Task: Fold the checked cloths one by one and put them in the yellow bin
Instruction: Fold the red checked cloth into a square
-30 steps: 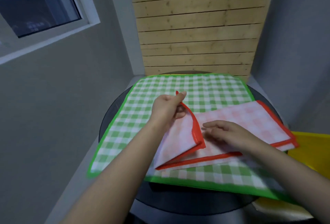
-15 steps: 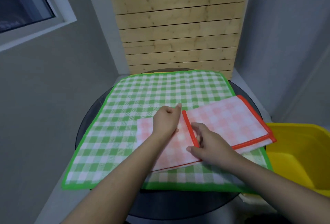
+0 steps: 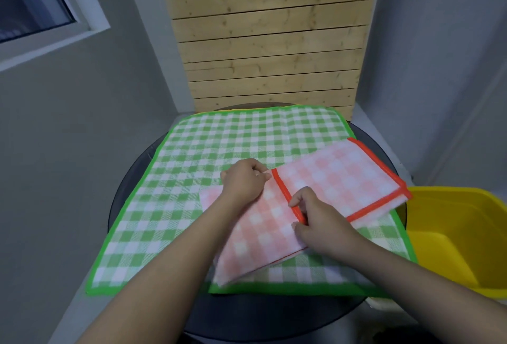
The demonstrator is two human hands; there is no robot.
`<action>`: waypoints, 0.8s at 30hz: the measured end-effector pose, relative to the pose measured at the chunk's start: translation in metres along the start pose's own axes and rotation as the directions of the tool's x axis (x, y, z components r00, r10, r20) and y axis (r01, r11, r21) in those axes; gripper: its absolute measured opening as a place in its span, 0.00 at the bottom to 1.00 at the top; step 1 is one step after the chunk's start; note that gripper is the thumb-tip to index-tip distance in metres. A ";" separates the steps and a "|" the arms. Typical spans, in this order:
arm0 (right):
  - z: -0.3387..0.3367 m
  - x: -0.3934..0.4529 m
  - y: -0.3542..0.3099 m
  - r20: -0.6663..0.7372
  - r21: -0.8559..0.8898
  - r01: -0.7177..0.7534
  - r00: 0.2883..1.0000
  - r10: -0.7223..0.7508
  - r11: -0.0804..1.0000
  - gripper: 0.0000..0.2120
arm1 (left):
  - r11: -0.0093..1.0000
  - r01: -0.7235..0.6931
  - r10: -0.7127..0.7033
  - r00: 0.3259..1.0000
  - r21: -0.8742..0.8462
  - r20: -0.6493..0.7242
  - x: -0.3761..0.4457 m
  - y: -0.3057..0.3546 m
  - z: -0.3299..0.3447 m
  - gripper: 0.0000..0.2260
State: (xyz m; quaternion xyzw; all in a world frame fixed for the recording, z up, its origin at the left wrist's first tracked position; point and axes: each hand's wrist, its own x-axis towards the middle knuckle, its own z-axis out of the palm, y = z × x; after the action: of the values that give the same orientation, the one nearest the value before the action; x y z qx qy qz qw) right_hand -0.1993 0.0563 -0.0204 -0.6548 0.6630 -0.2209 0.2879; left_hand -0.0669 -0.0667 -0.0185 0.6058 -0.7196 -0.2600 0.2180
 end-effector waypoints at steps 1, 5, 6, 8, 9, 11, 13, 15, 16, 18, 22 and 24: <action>-0.003 0.004 0.002 -0.023 -0.007 -0.005 1.000 0.005 1.000 0.13 | 0.999 0.042 -0.042 0.999 -0.029 0.003 -0.001 -0.001 -0.005 0.06; -0.013 0.027 0.015 -0.257 -0.137 -0.016 0.966 -0.021 0.990 0.16 | 0.989 0.134 -0.136 0.991 0.061 0.019 -0.017 -0.014 -0.022 0.13; -0.014 0.033 0.017 -0.298 -0.144 -0.021 0.954 -0.023 0.989 0.17 | 0.983 0.135 -0.140 0.990 0.122 0.034 -0.024 -0.018 -0.023 0.11; -0.014 0.044 0.019 -0.328 -0.137 -0.022 0.944 -0.024 0.990 0.19 | 0.965 0.084 -0.094 0.995 0.247 0.028 -0.040 -0.023 -0.024 0.10; -0.013 0.049 0.020 -0.330 -0.162 -0.006 0.943 -0.048 0.987 0.20 | 0.947 0.048 -0.050 0.999 0.319 -0.001 -0.048 -0.025 -0.024 0.11; -0.010 0.057 0.021 -0.320 -0.249 0.055 0.937 -0.136 0.967 0.21 | 0.909 0.006 0.031 0.996 0.417 -0.082 -0.059 -0.031 -0.020 0.13; -0.005 0.060 0.022 -0.305 -0.326 0.117 0.926 -0.222 0.938 0.19 | 0.907 -0.021 0.096 0.983 0.420 -0.157 -0.066 -0.035 -0.016 0.14; -0.001 0.059 0.025 -0.304 -0.389 0.148 0.911 -0.278 0.909 0.16 | 0.893 -0.127 0.203 0.970 0.431 -0.136 -0.071 -0.034 -0.012 0.20; 0.001 0.057 0.026 -0.305 -0.413 0.151 0.906 -0.293 0.898 0.15 | 0.870 -0.192 0.253 0.965 0.454 -0.076 -0.074 -0.032 -0.010 0.22; 0.004 0.053 0.030 -0.291 -0.447 0.156 0.906 -0.308 0.881 0.15 | 0.828 -0.297 0.301 0.951 0.476 0.071 -0.080 -0.025 -0.003 0.25; 0.006 0.049 0.028 -0.196 -0.520 0.142 0.940 -0.279 0.842 0.29 | 0.830 -0.321 0.227 0.941 0.456 0.250 -0.086 -0.020 0.014 0.39; 0.007 0.046 0.026 -0.110 -0.555 0.150 0.962 -0.251 0.818 0.31 | 0.826 -0.308 0.205 0.944 0.472 0.258 -0.086 -0.023 0.020 0.42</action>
State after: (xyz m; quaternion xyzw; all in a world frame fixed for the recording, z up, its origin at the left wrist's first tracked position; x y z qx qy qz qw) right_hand -0.2129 0.0126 -0.0477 -0.7532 0.6484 -0.1110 0.0059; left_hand -0.0472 0.0171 -0.0487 0.5104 -0.8553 -0.0883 0.0125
